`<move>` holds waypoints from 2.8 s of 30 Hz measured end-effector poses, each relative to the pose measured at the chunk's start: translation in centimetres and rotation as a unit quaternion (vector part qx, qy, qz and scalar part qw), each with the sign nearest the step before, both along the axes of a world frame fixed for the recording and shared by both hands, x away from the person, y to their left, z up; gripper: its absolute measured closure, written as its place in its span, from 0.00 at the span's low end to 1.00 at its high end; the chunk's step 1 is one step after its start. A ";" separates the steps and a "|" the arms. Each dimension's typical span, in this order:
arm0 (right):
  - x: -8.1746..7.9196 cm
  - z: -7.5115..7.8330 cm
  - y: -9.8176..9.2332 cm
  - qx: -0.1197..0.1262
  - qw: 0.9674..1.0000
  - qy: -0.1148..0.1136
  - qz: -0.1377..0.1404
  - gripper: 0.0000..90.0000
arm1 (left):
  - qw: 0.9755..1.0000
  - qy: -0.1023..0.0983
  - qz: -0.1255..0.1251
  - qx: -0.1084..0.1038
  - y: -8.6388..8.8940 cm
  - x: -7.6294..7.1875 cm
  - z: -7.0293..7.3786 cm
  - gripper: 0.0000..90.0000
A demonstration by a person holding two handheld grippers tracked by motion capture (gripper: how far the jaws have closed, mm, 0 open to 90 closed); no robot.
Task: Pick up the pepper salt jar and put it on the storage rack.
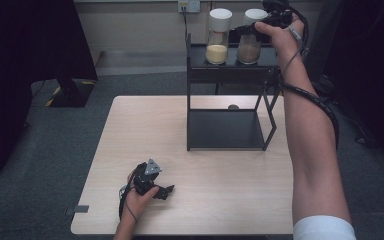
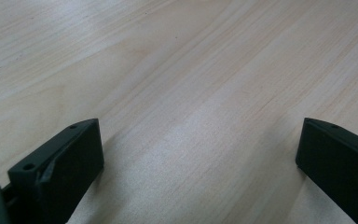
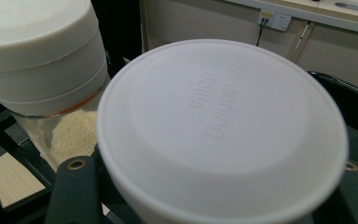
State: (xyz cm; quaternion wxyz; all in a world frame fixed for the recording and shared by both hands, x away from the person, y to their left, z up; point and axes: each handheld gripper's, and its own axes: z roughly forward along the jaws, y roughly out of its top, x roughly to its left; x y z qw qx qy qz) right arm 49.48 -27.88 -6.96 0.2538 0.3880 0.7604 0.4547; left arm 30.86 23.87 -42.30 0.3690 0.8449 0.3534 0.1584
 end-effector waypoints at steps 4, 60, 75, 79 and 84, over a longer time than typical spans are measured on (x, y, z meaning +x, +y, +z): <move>0.0 -0.3 -0.3 0.008 1.000 -0.002 0.001 0.39 | 1.000 0.000 0.000 0.000 0.0 0.0 0.0 0.00; -8.3 -2.2 0.6 0.025 0.999 -0.026 -0.041 0.02 | 1.000 0.000 0.002 0.000 0.0 -0.1 0.0 0.00; -10.3 -4.1 0.6 0.027 0.999 -0.020 -0.030 0.02 | 1.000 0.000 0.002 0.000 0.0 -0.1 0.0 0.00; -11.0 -4.5 0.4 0.028 0.999 -0.020 -0.031 0.02 | 1.000 0.000 0.002 0.000 0.0 -0.1 0.0 0.00; -11.6 -5.2 0.1 0.030 0.999 -0.018 -0.027 0.02 | 1.000 0.000 0.001 0.001 0.0 -0.1 0.0 0.00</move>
